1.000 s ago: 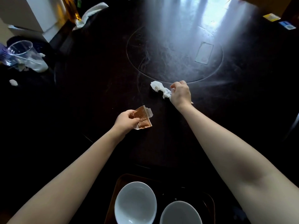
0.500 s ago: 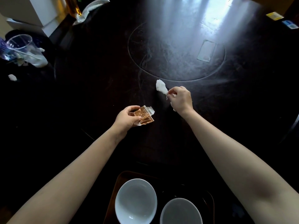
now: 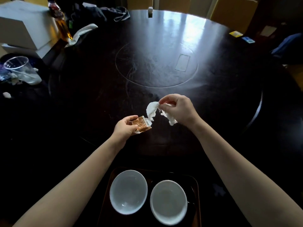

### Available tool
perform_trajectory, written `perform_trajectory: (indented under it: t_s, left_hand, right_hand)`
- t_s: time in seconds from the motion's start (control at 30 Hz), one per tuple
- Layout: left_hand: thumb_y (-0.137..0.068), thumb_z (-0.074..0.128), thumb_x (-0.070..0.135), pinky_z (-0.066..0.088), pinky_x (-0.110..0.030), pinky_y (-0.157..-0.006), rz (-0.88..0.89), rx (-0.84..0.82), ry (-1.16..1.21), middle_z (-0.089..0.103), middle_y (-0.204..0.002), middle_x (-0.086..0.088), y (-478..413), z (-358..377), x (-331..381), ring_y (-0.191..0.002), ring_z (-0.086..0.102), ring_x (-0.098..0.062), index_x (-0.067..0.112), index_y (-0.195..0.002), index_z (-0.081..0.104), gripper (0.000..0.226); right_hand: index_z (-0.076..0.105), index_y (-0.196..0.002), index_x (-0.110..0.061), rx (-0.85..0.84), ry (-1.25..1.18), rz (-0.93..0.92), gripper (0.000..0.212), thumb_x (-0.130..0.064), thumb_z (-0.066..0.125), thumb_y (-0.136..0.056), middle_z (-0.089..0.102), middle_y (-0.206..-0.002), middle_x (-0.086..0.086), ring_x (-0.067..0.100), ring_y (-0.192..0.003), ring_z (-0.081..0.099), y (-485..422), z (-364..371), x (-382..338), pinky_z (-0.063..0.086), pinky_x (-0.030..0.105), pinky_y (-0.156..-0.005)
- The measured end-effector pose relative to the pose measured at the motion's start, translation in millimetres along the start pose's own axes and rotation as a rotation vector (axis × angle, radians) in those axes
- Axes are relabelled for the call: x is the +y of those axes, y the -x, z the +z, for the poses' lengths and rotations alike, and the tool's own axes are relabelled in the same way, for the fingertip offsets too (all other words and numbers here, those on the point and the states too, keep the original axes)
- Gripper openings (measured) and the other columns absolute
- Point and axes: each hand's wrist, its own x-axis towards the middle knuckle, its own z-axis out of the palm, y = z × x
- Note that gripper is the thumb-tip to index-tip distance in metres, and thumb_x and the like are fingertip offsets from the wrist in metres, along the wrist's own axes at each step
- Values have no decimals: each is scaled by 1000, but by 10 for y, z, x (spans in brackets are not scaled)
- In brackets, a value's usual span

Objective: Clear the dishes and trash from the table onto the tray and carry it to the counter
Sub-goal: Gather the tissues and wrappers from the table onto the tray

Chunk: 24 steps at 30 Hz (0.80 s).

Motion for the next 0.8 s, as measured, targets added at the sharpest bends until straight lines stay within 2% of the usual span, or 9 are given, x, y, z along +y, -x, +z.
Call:
perform_trajectory:
  t_s: [0.07,0.1,0.2,0.27,0.37,0.43,0.6,0.7,0.8]
  left_hand:
    - [-83,52,-11,55,-19,-63,16,-20,6,61,-92,-2,164,73,-17,-81,63,-13,9,-121,57,44]
    - [-82,53,-11,56,-20,-65,24,-35,21,62,-91,-2,254,107,-28,-81,63,-14,8,-121,57,43]
    - [-81,62,-3,57,-20,-67,56,-138,118,66,-92,-4,572,204,-59,-81,65,-15,7,-116,58,37]
    - [-81,62,-3,56,-18,-66,76,-210,148,70,-93,-3,759,246,-94,-80,68,-13,8,-113,62,34]
    - [-83,53,-10,59,-24,-75,71,-259,189,71,-95,-7,967,295,-169,-84,69,-15,8,-106,66,32]
    - [-87,48,-3,56,-28,-81,45,-265,227,70,-98,-13,1091,339,-193,-90,67,-21,6,-104,67,26]
    - [-91,35,17,55,-33,-74,-42,-249,387,69,-81,-14,1296,399,-191,-82,65,-25,1,-84,68,37]
    - [-96,38,29,58,-29,-70,-33,-285,321,72,-72,-8,1404,378,-210,-71,69,-18,3,-81,67,42]
    - [-93,48,8,59,-22,-63,13,-286,247,65,-66,-9,1525,310,-275,-66,66,-19,-1,-83,61,19]
  right_hand:
    - [71,-81,-11,-54,-29,31,4,-9,68,-80,70,-81,11,24,-66,66,200,-28,-39,54,23,-56]
    - [71,-82,-11,-69,-15,43,5,-8,67,-80,69,-77,10,25,-66,66,292,-21,-30,54,25,-58]
    - [73,-82,-13,-86,129,51,8,-10,66,-78,64,-74,-1,15,-67,63,546,51,52,43,6,-55]
    - [73,-83,-14,-85,213,38,10,-12,65,-78,59,-80,-2,13,-71,59,706,117,106,41,6,-56]
    - [73,-83,-13,-51,259,8,10,-11,65,-78,52,-83,-2,16,-71,56,944,190,135,45,20,-61]
    - [73,-83,-13,-29,290,-24,10,-9,64,-78,51,-82,-1,19,-73,56,1088,203,137,47,27,-68]
    - [71,-91,-8,16,418,-82,13,-12,61,-83,59,-94,12,27,-86,59,1391,183,86,45,31,-75]
    - [70,-94,-7,27,459,-93,15,-14,61,-84,60,-96,13,28,-88,59,1549,193,46,43,30,-73]
    - [70,-96,-7,22,417,-65,16,-14,61,-84,60,-97,12,26,-88,60,1732,255,13,44,28,-74]
